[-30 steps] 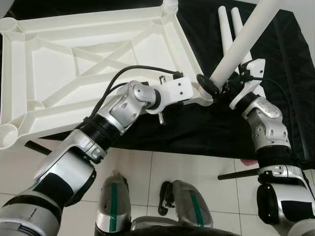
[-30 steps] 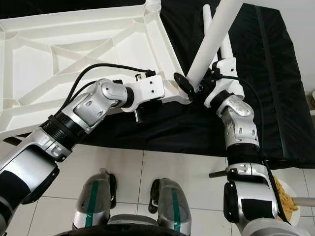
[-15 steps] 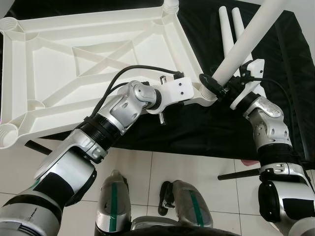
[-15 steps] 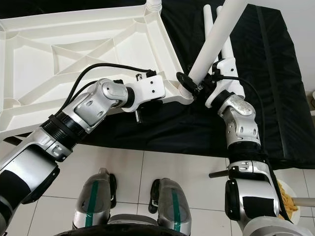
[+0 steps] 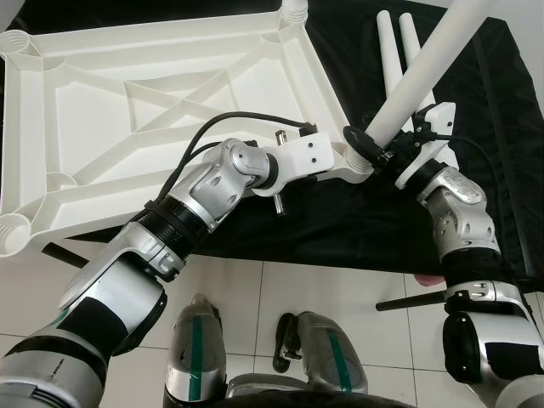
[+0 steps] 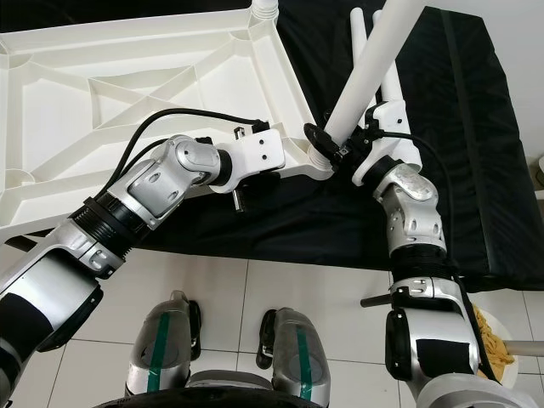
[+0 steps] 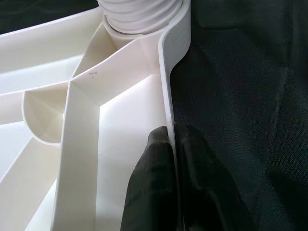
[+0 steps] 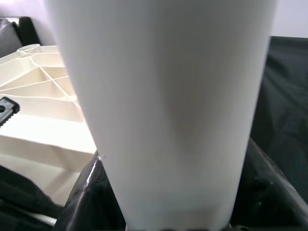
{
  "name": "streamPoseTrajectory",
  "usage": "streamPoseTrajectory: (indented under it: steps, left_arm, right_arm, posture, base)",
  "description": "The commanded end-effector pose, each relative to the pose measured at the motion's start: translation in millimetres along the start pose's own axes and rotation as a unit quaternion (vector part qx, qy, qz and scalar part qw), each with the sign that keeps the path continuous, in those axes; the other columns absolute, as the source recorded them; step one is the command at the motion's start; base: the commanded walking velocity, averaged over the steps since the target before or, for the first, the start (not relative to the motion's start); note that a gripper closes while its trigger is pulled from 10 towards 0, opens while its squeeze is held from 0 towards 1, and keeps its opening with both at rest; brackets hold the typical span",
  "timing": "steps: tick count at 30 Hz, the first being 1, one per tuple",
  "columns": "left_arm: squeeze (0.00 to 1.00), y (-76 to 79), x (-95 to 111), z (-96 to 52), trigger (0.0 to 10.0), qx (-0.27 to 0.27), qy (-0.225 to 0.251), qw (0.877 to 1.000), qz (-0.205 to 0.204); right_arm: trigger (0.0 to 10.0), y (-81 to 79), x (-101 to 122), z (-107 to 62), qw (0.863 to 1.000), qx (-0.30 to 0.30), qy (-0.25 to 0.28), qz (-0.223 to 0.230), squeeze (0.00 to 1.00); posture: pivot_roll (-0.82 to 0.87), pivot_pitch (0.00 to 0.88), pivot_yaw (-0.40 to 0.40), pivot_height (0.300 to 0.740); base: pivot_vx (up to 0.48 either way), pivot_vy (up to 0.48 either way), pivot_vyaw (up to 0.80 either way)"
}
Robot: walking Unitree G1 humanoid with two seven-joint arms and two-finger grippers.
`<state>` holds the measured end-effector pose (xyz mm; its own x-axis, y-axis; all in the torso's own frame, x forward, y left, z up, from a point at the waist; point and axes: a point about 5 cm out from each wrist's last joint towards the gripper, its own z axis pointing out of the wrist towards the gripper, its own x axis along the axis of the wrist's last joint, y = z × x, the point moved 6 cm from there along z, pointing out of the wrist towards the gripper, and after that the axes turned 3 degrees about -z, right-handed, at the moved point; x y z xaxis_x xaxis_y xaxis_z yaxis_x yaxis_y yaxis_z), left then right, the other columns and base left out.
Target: Building children table
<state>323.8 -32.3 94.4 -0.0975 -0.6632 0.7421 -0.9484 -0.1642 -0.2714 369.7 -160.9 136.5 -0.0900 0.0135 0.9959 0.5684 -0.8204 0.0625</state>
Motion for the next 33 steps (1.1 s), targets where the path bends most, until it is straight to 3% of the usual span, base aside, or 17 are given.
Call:
streamPoseTrajectory:
  steps: [1,6,9,11,16,18,20,22,23,26,28,33]
  left_arm:
    - [0.00,30.2,-23.6,7.8,10.0,-0.085,-0.047,0.995,-0.006]
    - [0.00,30.1,-24.0,7.8,10.0,-0.085,-0.047,0.995,-0.006]
    - [0.00,29.4,-23.8,7.6,10.0,-0.085,-0.048,0.995,-0.005]
    - [0.00,29.3,-23.7,7.6,10.0,-0.085,-0.047,0.995,-0.005]
    - [0.00,29.2,-23.7,7.7,10.0,-0.084,-0.047,0.995,-0.005]
    - [0.00,29.6,-23.8,8.0,10.0,-0.085,-0.048,0.995,-0.004]
    - [0.00,30.2,-23.3,8.4,10.0,-0.086,-0.047,0.995,-0.003]
    - [0.00,30.4,-23.3,8.8,10.0,-0.086,-0.047,0.995,-0.002]
    - [0.00,30.4,-23.3,8.8,10.0,-0.086,-0.047,0.995,-0.002]
    - [0.00,30.8,-23.2,9.4,10.0,-0.087,-0.047,0.995,-0.002]
    - [0.00,31.3,-23.0,9.7,10.0,-0.088,-0.047,0.995,-0.001]
    - [0.00,32.4,-23.1,10.3,10.0,-0.089,-0.046,0.995,-0.001]
  right_arm:
    - [10.0,15.4,5.2,-2.5,0.997,-0.067,0.017,0.015,0.00]
    - [10.0,19.2,5.2,-1.7,0.995,-0.101,0.017,0.013,0.00]
    - [10.0,28.2,3.1,-3.0,0.985,-0.170,0.011,0.014,0.00]
    - [10.0,29.4,2.8,-3.5,0.984,-0.180,0.010,0.014,0.00]
    - [10.0,20.9,6.6,-3.3,0.975,-0.218,0.024,0.023,0.00]
    - [10.0,9.8,11.3,-0.8,0.969,-0.242,0.039,0.037,0.00]
    - [10.0,11.9,11.1,-6.0,0.943,-0.324,0.040,0.061,0.00]
    - [10.0,14.8,7.8,-10.5,0.926,-0.371,0.028,0.062,0.00]
    - [10.0,14.8,7.8,-10.5,0.926,-0.371,0.028,0.062,0.00]
    - [10.0,15.5,6.2,-15.7,0.909,-0.415,0.018,0.049,0.00]
    - [10.0,12.2,7.3,-17.4,0.902,-0.430,0.013,0.035,0.00]
    - [10.0,15.0,9.1,-19.0,0.902,-0.432,0.007,0.029,0.00]
  posture:
    - [0.04,0.035,-0.045,0.740]
    - [0.03,0.033,-0.044,0.740]
    - [0.03,0.032,-0.046,0.740]
    - [0.03,0.032,-0.046,0.740]
    - [0.03,0.032,-0.045,0.740]
    - [0.03,0.030,-0.047,0.740]
    - [0.03,0.027,-0.051,0.740]
    - [0.03,0.026,-0.052,0.740]
    - [0.03,0.026,-0.052,0.740]
    - [0.03,0.023,-0.055,0.740]
    - [0.03,0.022,-0.056,0.740]
    - [0.03,0.015,-0.060,0.740]
  base:
    - [0.000,0.000,0.00]
    - [0.000,0.000,0.00]
    - [0.000,0.000,0.00]
    - [0.000,0.000,0.00]
    - [0.000,0.000,0.00]
    - [0.000,0.000,0.00]
    - [0.000,0.000,0.00]
    - [0.000,0.000,0.00]
    - [0.000,0.000,0.00]
    - [0.000,0.000,0.00]
    - [0.000,0.000,0.00]
    - [0.000,0.000,0.00]
